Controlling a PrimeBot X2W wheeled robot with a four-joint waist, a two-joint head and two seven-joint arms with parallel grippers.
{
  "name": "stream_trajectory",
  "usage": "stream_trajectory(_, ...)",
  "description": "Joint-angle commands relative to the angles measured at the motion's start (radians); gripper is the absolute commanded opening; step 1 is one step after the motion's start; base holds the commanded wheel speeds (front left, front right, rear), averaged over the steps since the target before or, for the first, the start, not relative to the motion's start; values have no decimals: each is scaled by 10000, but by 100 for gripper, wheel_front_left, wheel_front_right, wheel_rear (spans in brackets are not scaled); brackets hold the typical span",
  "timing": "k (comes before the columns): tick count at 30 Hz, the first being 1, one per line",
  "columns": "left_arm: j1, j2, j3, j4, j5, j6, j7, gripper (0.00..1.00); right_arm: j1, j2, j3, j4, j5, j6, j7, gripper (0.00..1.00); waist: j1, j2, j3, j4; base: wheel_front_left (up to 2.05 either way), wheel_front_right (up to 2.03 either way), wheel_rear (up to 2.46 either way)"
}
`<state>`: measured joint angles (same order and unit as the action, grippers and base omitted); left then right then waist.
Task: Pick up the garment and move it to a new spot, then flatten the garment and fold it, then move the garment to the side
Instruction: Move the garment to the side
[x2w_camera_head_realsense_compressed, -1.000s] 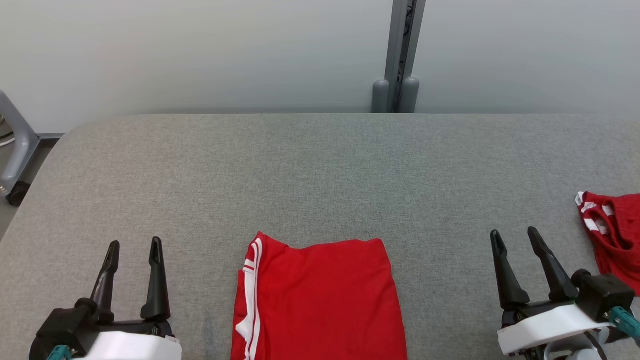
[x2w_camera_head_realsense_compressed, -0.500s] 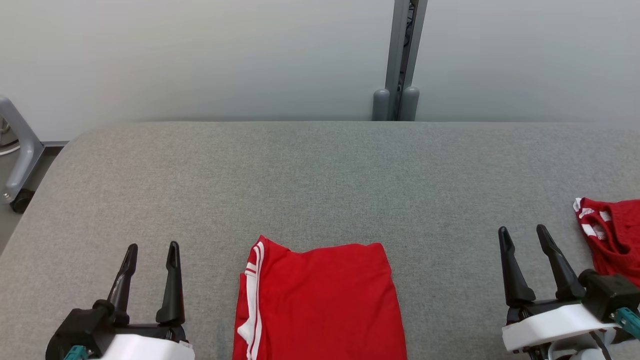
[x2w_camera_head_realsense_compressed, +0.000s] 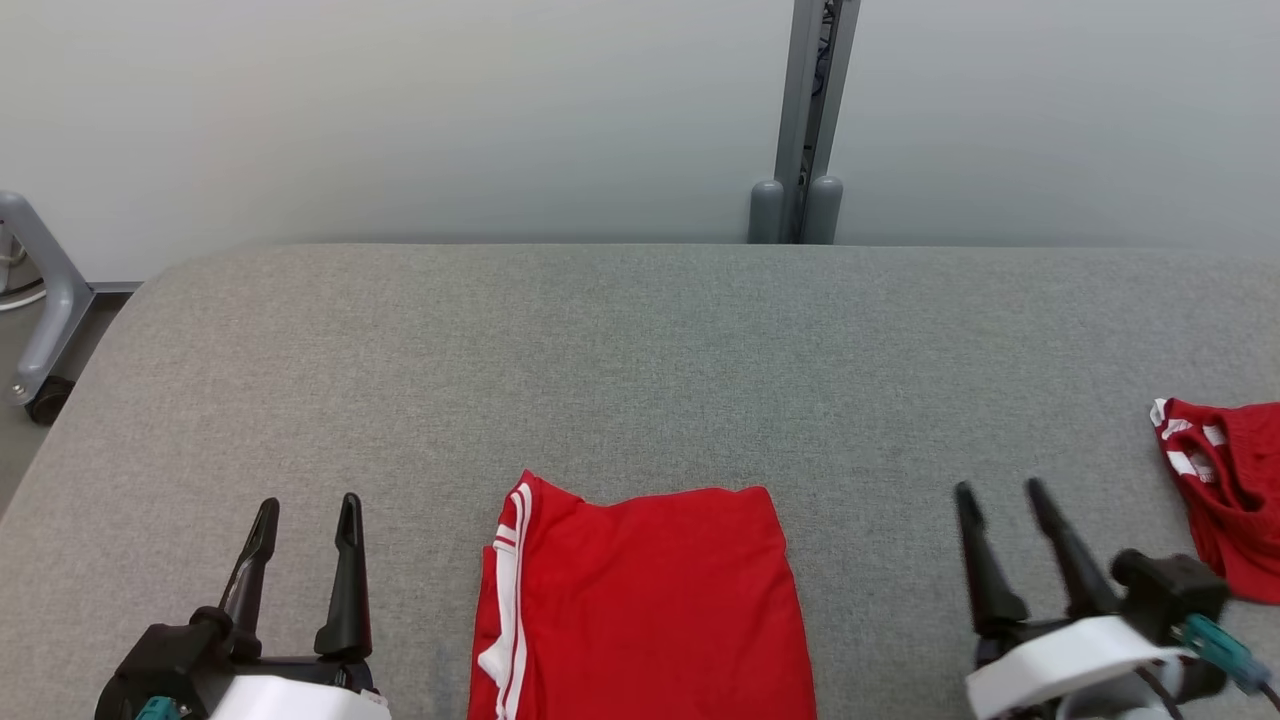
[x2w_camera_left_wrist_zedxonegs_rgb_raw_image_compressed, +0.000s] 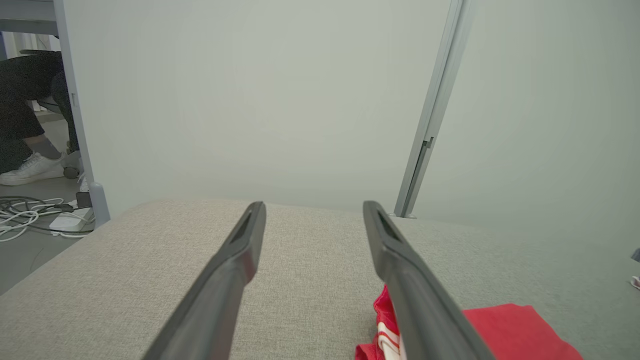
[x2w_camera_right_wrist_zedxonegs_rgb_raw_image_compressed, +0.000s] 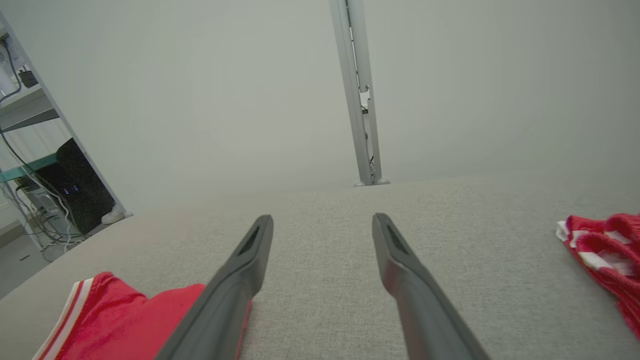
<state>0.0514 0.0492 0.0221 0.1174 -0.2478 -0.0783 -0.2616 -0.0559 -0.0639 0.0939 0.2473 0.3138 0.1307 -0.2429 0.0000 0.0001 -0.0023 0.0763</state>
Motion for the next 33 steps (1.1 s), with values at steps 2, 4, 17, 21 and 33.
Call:
stream_trajectory(2, -101, 33, 32, 45, 21, -18, -43, 100, -358, 12, 415, 346, 522, 3, 649, 100, 0, -1, -2, 10, 0, 0, 0)
stream_trajectory(4, -159, 33, -14, 72, 2, -22, -43, 100, -654, 18, 1041, 701, 899, 3, 1515, 100, 0, -1, -12, 63, 0, 0, 0)
stream_trajectory(17, -283, 33, -325, 214, -263, 72, -43, 100, -1512, -6, 1720, 2758, 2348, 2, 5372, 100, 0, -1, -30, 1147, 0, 0, 0)
stream_trajectory(21, -286, 33, -313, 216, -275, 41, -43, 100, -1345, 57, 1435, 3508, 2685, 2, 6217, 100, 0, -1, 15, 1366, 0, 0, 0)
stream_trajectory(33, -429, 33, -275, 238, -209, 16, -43, 100, -1495, 155, 2002, 3748, 3965, 0, 5977, 100, 0, -1, 138, 1496, 0, 0, 0)
